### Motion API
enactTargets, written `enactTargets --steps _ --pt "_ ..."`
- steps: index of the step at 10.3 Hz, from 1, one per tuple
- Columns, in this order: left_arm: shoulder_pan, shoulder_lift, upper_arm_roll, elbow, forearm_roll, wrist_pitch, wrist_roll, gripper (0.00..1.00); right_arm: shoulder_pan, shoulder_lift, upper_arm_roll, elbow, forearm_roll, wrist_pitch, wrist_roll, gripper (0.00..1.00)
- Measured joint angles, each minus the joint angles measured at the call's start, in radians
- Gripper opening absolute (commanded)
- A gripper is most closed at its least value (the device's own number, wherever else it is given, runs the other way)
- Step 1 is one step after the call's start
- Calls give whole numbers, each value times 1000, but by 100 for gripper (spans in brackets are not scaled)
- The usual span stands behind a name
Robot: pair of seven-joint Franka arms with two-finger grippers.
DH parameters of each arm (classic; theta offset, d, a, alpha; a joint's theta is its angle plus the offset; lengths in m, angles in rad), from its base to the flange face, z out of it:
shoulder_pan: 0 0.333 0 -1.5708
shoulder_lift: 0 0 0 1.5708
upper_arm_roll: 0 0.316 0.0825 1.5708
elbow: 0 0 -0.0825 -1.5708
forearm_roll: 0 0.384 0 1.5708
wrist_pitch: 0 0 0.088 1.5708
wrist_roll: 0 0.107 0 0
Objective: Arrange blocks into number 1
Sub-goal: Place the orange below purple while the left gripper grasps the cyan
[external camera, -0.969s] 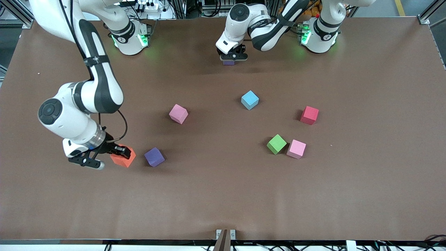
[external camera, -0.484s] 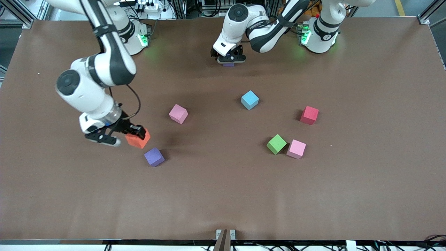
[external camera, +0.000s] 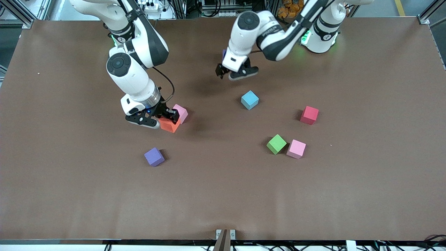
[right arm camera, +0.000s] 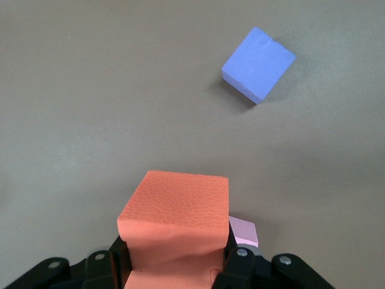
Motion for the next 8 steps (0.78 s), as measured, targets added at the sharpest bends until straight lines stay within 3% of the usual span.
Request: enactTargets --steps 2,5,8 --pt "30 1 74 3 1 0 0 100 54 -9 1 -34 0 23 47 45" --pt "38 13 177 12 -12 -4 -24 100 256 -6 5 -54 -2 45 186 45" --pt "28 94 210 34 -40 -4 -116 100 420 58 8 -75 -4 112 260 45"
